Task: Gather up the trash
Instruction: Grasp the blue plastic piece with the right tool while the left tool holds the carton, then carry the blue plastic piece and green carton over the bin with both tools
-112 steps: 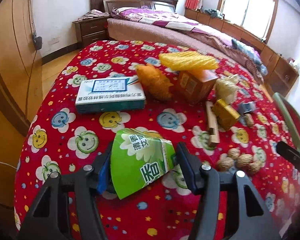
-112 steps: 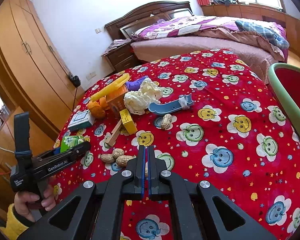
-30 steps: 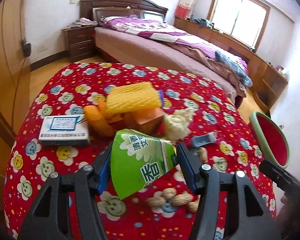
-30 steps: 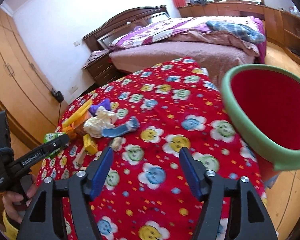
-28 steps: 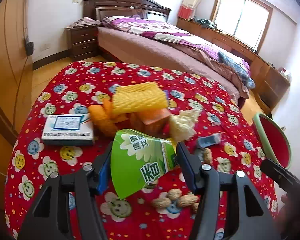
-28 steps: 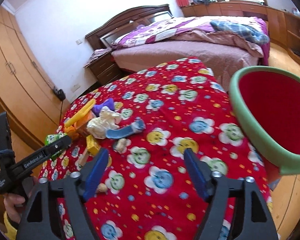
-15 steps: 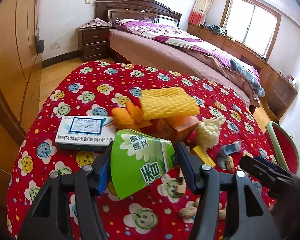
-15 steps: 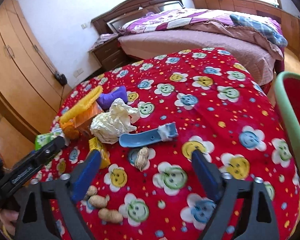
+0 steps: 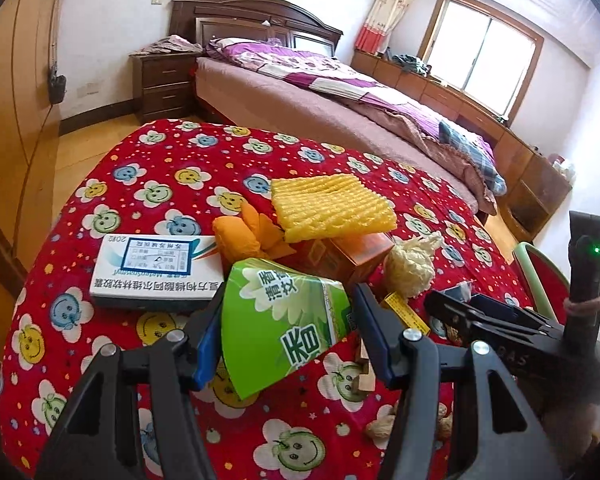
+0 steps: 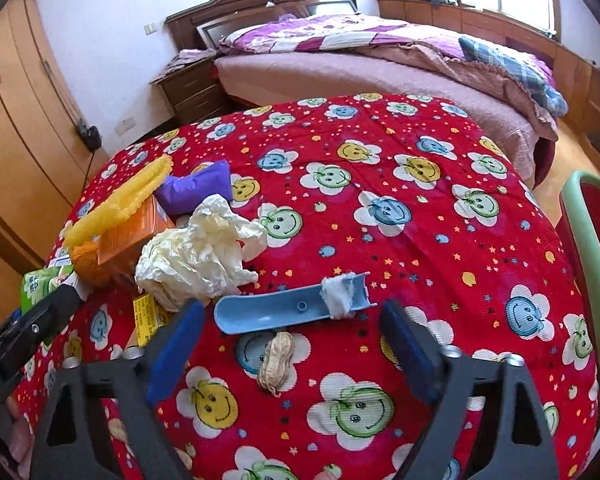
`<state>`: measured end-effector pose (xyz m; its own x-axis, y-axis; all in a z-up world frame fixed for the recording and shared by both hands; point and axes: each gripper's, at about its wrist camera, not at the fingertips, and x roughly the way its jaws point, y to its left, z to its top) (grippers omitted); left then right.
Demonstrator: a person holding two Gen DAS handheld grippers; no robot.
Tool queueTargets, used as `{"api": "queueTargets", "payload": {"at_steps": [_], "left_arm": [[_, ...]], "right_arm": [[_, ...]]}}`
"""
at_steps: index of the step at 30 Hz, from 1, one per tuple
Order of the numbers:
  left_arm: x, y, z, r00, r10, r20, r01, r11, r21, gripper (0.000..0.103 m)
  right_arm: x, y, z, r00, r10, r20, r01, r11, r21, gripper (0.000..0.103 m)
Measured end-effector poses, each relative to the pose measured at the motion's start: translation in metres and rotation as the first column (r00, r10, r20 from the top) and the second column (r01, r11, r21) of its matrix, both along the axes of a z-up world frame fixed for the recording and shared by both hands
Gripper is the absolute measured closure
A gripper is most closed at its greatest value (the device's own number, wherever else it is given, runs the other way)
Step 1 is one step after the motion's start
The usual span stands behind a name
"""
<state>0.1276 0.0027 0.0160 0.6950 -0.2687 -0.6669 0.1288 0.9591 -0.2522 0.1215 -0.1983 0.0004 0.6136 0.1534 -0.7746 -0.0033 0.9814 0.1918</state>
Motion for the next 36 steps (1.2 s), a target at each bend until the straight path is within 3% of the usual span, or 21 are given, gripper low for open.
{"api": "queueTargets", "payload": {"at_steps": [6,19,36], "left_arm": [[0.0,-0.005,-0.002,1.0,-0.019,-0.006,0.019,1.0,-0.012,0.043],[-0.023,-0.019,0.016,0.999,-0.036,0.004,0.037,0.999,-0.013,0.043],[-0.048,-0.074,0.03,0.982,-0.176,-0.063,0.172,0.983,-0.059,0.043]], "right_arm": [[-0.007,0.004,0.002,1.0,-0.002,0.022,0.002,1.0,-0.012,0.027],[-0.058,-0.009,0.034,0.997,0.002,0.08,-0.007,0.998,0.059,0.027],[-0.131,-0.086,0.052,0.986,-0.136,0.092,0.127,0.987,0.097,0.027]]}}
